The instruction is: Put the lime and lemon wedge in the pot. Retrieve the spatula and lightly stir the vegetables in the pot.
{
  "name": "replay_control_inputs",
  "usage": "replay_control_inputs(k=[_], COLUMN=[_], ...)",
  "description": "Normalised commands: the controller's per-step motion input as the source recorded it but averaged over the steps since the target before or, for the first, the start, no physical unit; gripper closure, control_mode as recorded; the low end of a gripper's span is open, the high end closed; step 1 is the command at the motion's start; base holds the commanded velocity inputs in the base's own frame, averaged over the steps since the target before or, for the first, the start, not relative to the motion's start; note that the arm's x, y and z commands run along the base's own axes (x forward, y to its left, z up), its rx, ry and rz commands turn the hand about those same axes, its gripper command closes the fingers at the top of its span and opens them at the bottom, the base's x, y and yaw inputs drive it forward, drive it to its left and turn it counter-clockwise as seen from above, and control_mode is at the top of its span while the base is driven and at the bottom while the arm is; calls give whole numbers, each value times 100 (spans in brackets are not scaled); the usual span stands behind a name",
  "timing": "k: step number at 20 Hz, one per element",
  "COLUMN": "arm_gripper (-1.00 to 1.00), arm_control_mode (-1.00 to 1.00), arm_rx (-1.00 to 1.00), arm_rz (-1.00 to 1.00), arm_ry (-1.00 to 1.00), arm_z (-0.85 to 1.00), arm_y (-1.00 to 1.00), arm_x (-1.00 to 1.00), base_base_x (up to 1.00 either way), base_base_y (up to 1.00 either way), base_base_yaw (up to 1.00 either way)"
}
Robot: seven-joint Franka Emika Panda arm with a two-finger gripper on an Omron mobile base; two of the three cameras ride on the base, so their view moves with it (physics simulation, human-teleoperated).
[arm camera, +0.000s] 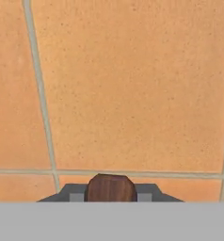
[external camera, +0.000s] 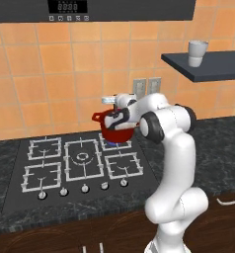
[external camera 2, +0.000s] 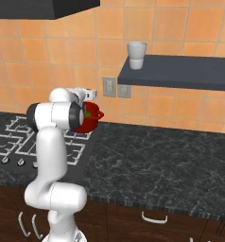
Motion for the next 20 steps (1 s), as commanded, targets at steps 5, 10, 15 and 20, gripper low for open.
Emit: replay_control_inputs(k=[5,10,15,20], arm_gripper=[100,100,100,100], arm_control_mode=[-100,-100,-100,-100], arm_rx=[-18,-29,-36,-13], arm_rz=[-3,-2,-14,-6], arm_ry=[-19,0,-7,-4], arm_z=[-36,-60,17,23], arm_y=[53,48,-1,5], arm_x=[5,-2,-10,-2], base_base_x=[0,0,0,0], base_base_y=[0,0,0,0], base_base_yaw=[0,0,0,0])
